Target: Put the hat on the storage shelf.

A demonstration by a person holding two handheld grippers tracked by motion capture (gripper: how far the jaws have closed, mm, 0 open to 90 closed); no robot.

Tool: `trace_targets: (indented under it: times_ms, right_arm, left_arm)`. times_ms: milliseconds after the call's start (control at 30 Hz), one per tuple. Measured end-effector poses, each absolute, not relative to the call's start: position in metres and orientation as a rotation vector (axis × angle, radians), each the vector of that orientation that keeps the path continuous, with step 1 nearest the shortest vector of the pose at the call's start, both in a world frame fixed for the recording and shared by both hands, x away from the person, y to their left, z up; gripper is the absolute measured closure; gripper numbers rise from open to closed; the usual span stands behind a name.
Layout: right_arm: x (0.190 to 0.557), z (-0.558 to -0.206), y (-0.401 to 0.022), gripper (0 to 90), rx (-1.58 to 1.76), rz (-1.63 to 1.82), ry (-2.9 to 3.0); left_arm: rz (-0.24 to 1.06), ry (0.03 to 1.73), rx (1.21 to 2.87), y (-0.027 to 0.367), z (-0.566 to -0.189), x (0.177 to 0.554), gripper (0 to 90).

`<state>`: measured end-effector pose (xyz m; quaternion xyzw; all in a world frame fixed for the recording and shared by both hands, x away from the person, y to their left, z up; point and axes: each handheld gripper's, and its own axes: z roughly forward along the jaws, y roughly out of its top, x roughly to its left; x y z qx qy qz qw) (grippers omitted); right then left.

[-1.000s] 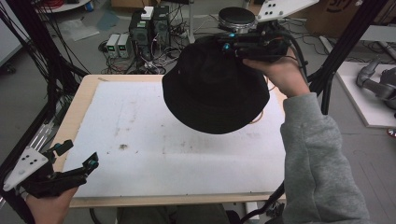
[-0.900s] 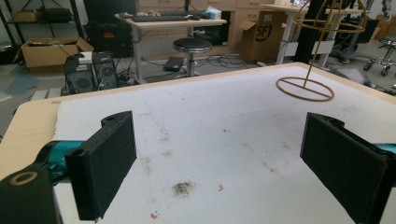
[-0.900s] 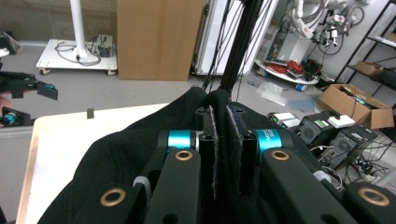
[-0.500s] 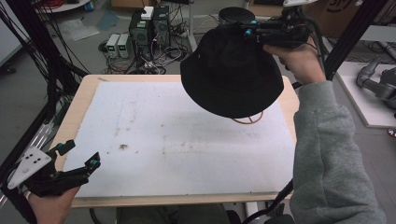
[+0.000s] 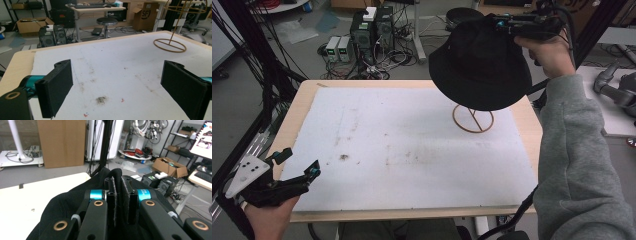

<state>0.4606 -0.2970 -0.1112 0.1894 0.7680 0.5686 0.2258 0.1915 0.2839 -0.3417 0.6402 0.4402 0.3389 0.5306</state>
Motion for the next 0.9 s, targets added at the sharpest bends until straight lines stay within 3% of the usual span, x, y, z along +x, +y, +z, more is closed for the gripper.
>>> trace_targets:
  times_ms: [900]
  right_arm:
    - [0.518, -0.180, -0.326, 84.8, 0.753, 1.504, 2.106]
  left_arm:
    - [0.800, 1.045, 1.576, 0.274, -0.347, 0.198, 11.0]
